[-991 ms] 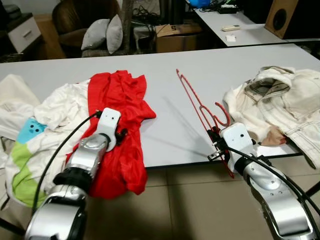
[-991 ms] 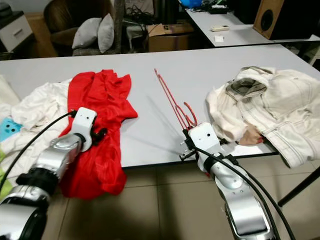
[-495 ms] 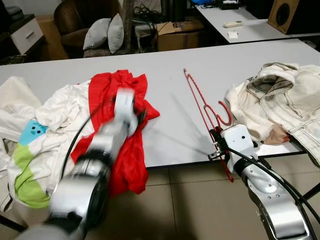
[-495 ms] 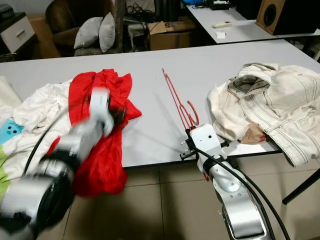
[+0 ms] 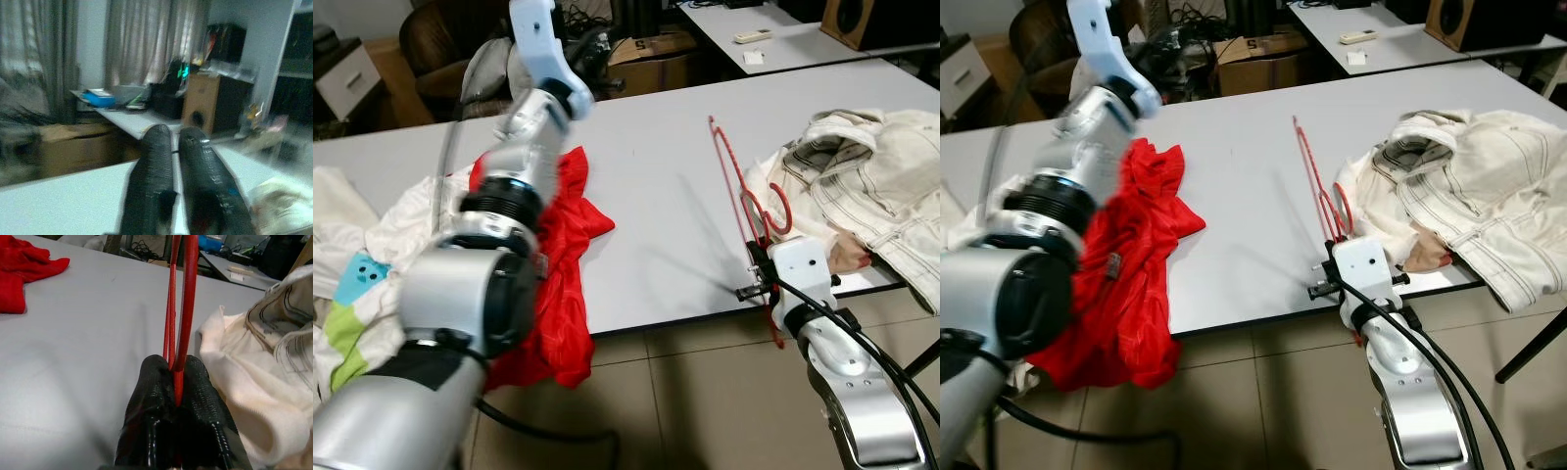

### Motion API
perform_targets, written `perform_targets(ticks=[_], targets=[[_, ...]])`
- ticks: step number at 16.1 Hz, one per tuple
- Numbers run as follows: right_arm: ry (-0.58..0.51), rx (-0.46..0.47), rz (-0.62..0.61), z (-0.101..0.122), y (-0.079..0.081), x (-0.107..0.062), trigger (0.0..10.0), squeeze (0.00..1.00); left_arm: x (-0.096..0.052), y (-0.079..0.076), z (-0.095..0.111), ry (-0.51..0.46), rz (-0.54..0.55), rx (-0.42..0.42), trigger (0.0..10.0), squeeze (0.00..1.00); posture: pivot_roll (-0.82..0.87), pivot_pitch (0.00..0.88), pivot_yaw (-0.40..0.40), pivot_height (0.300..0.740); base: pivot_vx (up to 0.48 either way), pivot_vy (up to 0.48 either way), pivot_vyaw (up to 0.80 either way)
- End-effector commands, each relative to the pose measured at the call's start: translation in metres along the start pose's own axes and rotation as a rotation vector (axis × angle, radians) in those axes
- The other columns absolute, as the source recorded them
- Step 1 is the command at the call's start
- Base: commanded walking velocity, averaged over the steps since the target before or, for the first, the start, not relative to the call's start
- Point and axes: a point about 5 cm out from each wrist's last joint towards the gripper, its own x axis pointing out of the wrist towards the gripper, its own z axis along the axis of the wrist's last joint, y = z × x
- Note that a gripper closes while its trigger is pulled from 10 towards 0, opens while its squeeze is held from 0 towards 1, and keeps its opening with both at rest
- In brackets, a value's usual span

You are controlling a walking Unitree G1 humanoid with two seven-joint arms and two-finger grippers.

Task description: Hang hanger

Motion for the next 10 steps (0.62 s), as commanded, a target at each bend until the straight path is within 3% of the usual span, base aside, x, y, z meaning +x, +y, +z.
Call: perform_targets(ticks=[1, 2, 3, 4, 10], targets=[[-0.008, 0.011, 0.015, 0.000, 0.003, -0.002, 10.0, 0.00, -0.011, 0.002, -0.033, 0.199, -0.058, 0.225, 10.0, 0.00, -0.17, 0.000, 0.172, 0.740, 0.000, 0.000, 0.00], [-0.003, 0.014, 0.034, -0.001, 0.006, -0.004, 10.0, 0.00, -0.024, 0.005, -0.055, 0.285, -0.128, 0.269, 10.0, 0.00, -0.16, 0.000, 0.171, 0.740, 0.000, 0.000, 0.00], [0.000, 0.016, 0.045, -0.002, 0.007, -0.005, 10.0, 0.00, -0.034, 0.012, -0.068, 0.324, -0.127, 0.259, 10.0, 0.65, -0.16, 0.000, 0.169, 0.740, 0.000, 0.000, 0.00], [0.006, 0.015, 0.058, -0.002, 0.009, -0.005, 10.0, 0.00, -0.041, 0.016, -0.075, 0.346, -0.130, 0.257, 10.0, 1.00, -0.16, 0.000, 0.164, 0.740, 0.000, 0.000, 0.00], [0.028, -0.041, 0.234, -0.005, 0.016, -0.009, 10.0, 0.00, -0.094, 0.046, -0.122, 0.548, -0.067, 0.275, 10.0, 1.00, -0.12, 0.000, 0.112, 0.740, 0.000, 0.000, 0.00]])
